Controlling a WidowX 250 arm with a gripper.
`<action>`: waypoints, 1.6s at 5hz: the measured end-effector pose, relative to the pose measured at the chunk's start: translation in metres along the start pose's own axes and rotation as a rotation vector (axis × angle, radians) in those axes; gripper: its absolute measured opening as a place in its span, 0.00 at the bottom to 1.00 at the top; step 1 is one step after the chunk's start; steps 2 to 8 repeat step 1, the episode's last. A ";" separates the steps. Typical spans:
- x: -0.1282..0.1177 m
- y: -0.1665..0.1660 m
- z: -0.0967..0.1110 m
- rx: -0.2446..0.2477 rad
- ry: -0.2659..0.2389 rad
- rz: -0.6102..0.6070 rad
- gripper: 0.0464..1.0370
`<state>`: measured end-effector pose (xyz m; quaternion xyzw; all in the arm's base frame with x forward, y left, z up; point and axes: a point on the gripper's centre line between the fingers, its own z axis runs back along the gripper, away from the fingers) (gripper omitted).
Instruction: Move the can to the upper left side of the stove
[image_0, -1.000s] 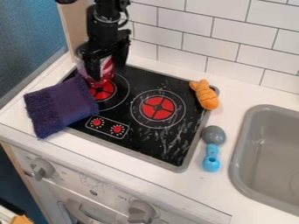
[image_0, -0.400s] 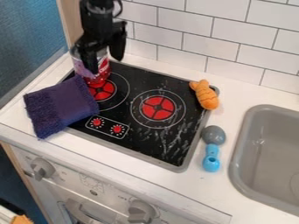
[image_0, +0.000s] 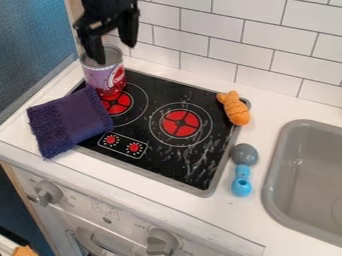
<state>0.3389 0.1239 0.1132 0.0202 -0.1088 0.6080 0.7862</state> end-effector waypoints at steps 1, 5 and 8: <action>0.000 0.000 0.002 -0.004 -0.002 0.001 0.96; 0.000 0.000 0.002 -0.004 -0.002 0.001 0.96; 0.000 0.000 0.002 -0.004 -0.002 0.001 0.96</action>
